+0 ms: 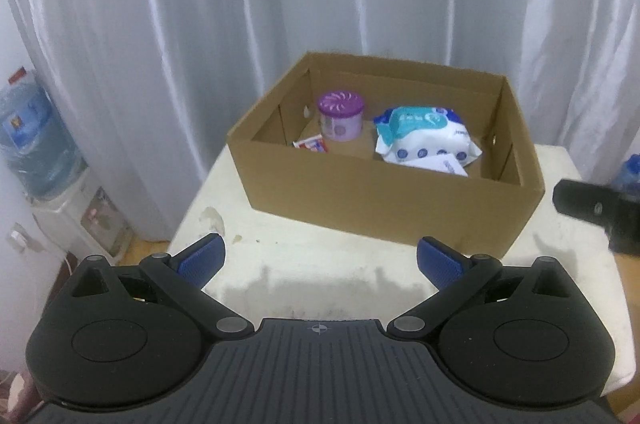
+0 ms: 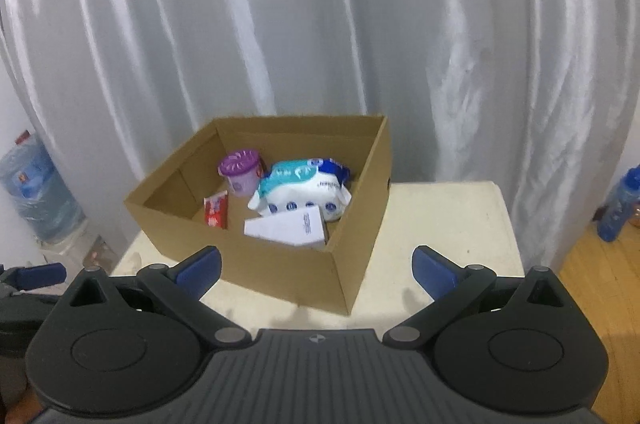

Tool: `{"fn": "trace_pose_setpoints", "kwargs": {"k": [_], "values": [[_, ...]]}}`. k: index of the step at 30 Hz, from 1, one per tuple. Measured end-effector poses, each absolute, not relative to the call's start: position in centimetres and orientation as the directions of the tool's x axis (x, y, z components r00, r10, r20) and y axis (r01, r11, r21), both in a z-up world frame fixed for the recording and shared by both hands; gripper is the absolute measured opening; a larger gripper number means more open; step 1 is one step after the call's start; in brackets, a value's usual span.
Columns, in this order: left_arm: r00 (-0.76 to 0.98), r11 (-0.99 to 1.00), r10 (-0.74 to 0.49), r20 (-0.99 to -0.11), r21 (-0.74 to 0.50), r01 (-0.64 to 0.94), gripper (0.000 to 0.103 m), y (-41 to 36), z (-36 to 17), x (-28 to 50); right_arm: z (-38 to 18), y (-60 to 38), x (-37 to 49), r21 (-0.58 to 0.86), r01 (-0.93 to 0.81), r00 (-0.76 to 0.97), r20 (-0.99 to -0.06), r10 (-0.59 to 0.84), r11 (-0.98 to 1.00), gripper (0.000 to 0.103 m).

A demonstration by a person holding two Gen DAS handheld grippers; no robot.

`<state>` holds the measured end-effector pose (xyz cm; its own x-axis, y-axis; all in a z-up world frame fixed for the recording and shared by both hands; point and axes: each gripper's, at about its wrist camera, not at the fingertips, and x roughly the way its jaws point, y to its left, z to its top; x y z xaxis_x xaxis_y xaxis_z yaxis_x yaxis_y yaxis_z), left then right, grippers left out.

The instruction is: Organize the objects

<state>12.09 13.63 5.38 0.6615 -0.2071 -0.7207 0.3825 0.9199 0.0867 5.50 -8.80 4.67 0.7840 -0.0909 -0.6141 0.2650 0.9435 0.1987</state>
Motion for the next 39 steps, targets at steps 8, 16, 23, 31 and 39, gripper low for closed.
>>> {"fn": "trace_pose_setpoints", "kwargs": {"k": [8, 16, 23, 31, 39], "values": [[0.603, 0.905, -0.25, -0.757, 0.038, 0.424, 0.103, 13.6, 3.9, 13.2, 3.4, -6.7, 6.2, 0.102, 0.234, 0.756, -0.644, -0.115, 0.967, 0.103], [0.591, 0.895, -0.28, -0.756, 0.017, 0.445, 0.103, 13.6, 4.2, 14.2, 2.7, -6.9, 7.6, 0.081, 0.254, 0.726, -0.674, -0.135, 0.964, 0.103], [0.589, 0.888, -0.285, -0.756, 0.023, 0.459, 0.103, 13.2, 4.4, 15.0, 2.4, -7.4, 8.3, 0.09, 0.275, 0.715, -0.685, -0.141, 0.957, 0.103], [0.587, 0.885, -0.284, -0.758, 0.028, 0.465, 0.103, 12.8, 4.3, 15.5, 2.3, -7.9, 8.9, 0.098, 0.29, 0.709, -0.69, -0.145, 0.952, 0.103], [0.598, 0.884, -0.277, -0.752, 0.045, 0.466, 0.103, 12.6, 4.5, 15.5, 2.3, -8.1, 9.1, 0.106, 0.296, 0.706, -0.694, -0.142, 0.949, 0.103]]}}
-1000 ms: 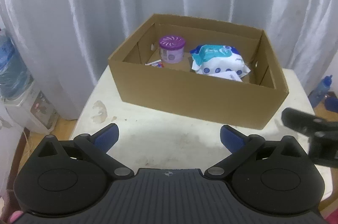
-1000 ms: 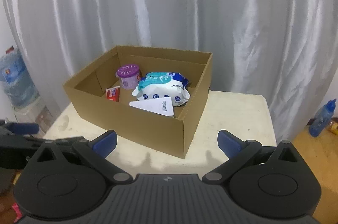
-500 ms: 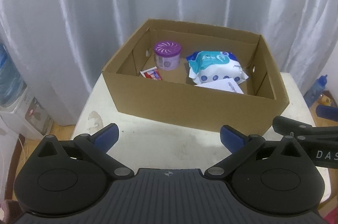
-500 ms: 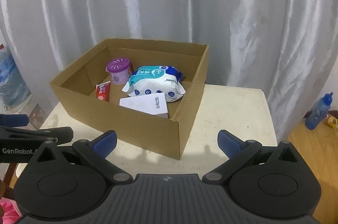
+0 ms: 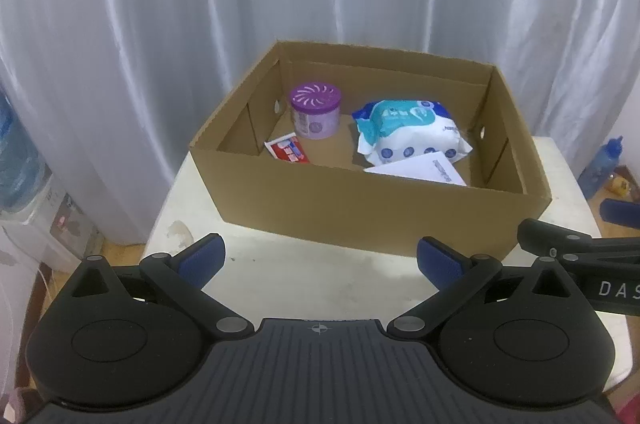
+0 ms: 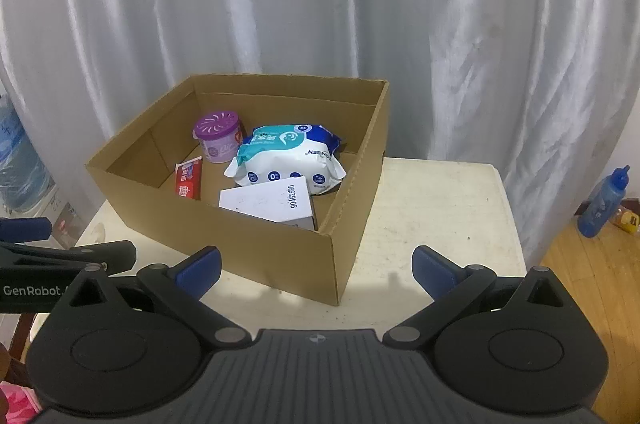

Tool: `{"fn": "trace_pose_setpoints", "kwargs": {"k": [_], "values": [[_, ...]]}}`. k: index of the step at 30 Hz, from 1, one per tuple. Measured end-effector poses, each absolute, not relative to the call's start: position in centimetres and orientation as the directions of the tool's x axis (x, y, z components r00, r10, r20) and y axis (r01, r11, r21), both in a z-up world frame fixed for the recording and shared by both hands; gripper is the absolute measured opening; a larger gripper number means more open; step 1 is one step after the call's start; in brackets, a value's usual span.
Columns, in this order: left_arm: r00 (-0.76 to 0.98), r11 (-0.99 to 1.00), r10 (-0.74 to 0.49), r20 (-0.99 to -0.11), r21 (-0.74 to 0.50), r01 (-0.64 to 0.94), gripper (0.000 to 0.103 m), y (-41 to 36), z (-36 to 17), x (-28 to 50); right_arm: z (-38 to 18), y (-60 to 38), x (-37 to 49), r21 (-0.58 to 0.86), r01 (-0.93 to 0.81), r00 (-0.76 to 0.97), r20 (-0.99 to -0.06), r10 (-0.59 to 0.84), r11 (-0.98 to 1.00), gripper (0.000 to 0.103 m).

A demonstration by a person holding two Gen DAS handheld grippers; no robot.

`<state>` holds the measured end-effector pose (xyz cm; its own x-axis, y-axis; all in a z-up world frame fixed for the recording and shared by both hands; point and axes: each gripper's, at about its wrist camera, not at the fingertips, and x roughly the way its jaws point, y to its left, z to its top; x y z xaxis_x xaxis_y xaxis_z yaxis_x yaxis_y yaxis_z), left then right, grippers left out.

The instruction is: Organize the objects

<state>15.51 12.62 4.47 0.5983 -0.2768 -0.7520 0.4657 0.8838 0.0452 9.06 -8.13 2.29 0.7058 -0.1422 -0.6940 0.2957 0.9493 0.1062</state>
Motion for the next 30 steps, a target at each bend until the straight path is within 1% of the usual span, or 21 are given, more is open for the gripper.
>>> {"fn": "trace_pose_setpoints", "kwargs": {"k": [30], "values": [[0.605, 0.883, -0.281, -0.745, 0.046, 0.467, 0.103, 13.02, 4.94, 15.41, 2.7, -7.73, 8.77, 0.117, 0.303, 0.703, -0.697, -0.139, 0.946, 0.103]]}}
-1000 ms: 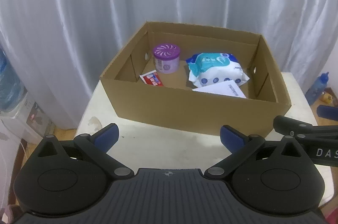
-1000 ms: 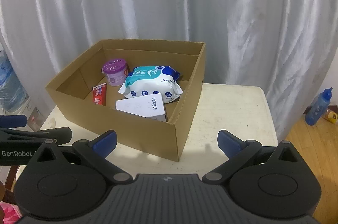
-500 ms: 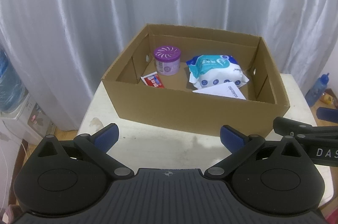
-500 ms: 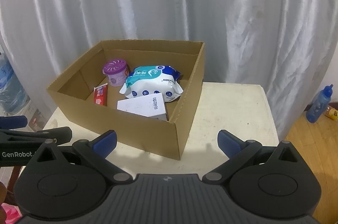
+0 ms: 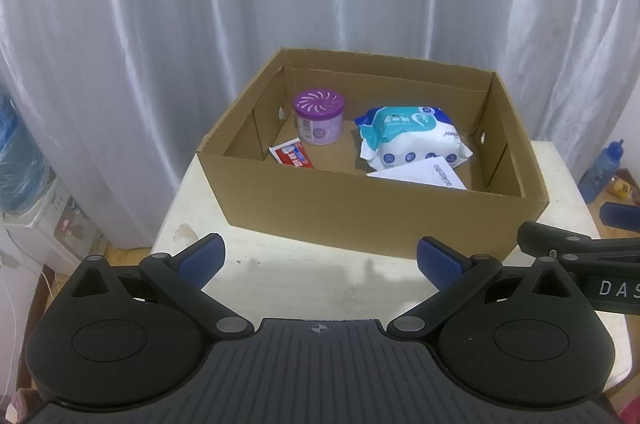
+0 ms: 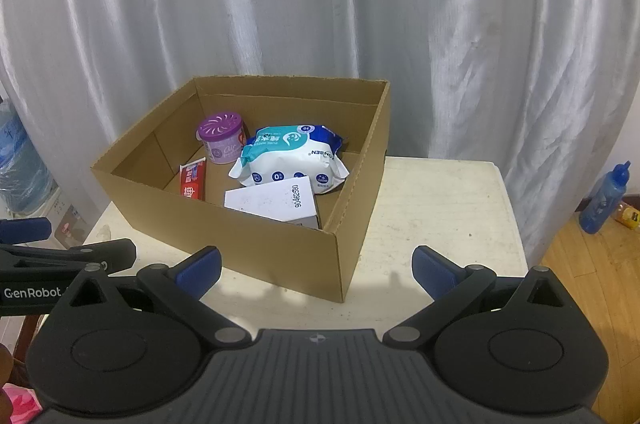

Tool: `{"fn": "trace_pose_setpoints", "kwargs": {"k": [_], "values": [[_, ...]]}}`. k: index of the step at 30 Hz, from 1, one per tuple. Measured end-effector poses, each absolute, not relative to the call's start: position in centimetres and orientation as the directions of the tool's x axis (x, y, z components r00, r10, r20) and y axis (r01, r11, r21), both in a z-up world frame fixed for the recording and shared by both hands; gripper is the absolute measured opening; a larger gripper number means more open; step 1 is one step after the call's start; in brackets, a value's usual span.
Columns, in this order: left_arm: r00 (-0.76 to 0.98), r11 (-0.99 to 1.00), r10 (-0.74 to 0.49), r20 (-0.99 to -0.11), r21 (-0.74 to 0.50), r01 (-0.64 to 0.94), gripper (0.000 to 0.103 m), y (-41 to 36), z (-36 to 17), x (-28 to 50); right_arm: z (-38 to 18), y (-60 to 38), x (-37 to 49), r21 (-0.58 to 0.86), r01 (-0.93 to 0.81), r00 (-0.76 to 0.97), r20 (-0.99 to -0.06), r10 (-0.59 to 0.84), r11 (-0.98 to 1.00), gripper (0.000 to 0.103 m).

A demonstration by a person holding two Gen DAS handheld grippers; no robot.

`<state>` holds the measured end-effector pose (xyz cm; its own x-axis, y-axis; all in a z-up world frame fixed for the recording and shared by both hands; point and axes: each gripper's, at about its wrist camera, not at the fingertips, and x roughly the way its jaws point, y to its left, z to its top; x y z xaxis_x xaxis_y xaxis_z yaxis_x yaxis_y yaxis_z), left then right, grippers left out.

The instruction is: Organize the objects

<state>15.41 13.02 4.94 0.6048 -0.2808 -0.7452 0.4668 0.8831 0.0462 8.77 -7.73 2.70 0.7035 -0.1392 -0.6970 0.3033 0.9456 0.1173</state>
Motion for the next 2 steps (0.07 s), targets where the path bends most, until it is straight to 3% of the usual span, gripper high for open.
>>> {"fn": "trace_pose_setpoints", "kwargs": {"k": [2], "values": [[0.604, 0.883, -0.281, -0.746, 0.046, 0.467, 0.103, 13.08, 4.97, 15.43, 2.7, -7.74, 8.77, 0.117, 0.303, 0.704, -0.697, -0.139, 0.946, 0.103]]}}
